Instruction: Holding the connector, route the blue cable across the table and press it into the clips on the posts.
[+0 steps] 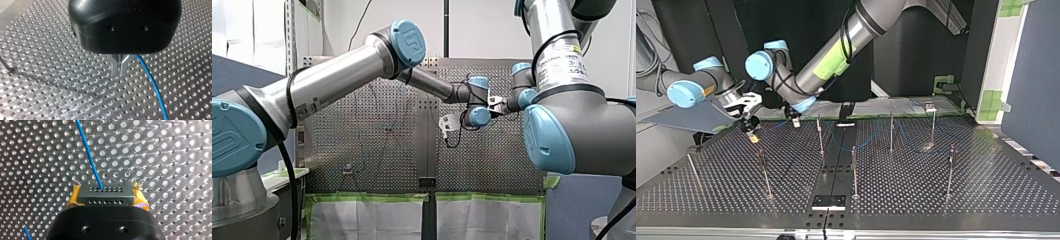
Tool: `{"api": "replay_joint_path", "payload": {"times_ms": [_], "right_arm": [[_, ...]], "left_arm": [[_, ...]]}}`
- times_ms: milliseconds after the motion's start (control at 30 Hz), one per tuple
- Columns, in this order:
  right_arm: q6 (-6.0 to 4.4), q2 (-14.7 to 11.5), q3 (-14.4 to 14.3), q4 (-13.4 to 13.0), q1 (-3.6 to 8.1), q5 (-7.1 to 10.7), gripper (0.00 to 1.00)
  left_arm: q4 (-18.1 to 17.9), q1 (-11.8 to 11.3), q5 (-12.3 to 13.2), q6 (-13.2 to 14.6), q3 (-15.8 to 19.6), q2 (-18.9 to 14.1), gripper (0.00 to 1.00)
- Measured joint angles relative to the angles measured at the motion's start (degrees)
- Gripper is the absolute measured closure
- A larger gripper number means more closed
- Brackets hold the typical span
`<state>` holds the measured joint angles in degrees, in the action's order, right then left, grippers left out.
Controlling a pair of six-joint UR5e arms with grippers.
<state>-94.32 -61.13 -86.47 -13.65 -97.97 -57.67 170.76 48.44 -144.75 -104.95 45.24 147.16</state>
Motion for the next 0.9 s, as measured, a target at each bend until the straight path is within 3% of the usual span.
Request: {"api": "replay_joint_path", "payload": {"times_ms": [433, 733, 900], "right_arm": [[-1.32, -5.10, 0.02, 2.09, 0.16, 0.10, 1.00], [-5.08, -9.40, 0.00, 1.81, 0.52, 0.22, 1.00], [-5.95, -10.82, 0.05, 1.86, 0.56, 0.27, 1.00]], "left_arm": [[1.12, 1.12, -0.05, 0.02, 0.06, -3.55, 1.00], [1.54, 1.63, -0.11, 0.03, 0.03, -4.66, 1.00], [1.59, 1.88, -0.07, 0.05, 0.09, -5.54, 1.00]]}}
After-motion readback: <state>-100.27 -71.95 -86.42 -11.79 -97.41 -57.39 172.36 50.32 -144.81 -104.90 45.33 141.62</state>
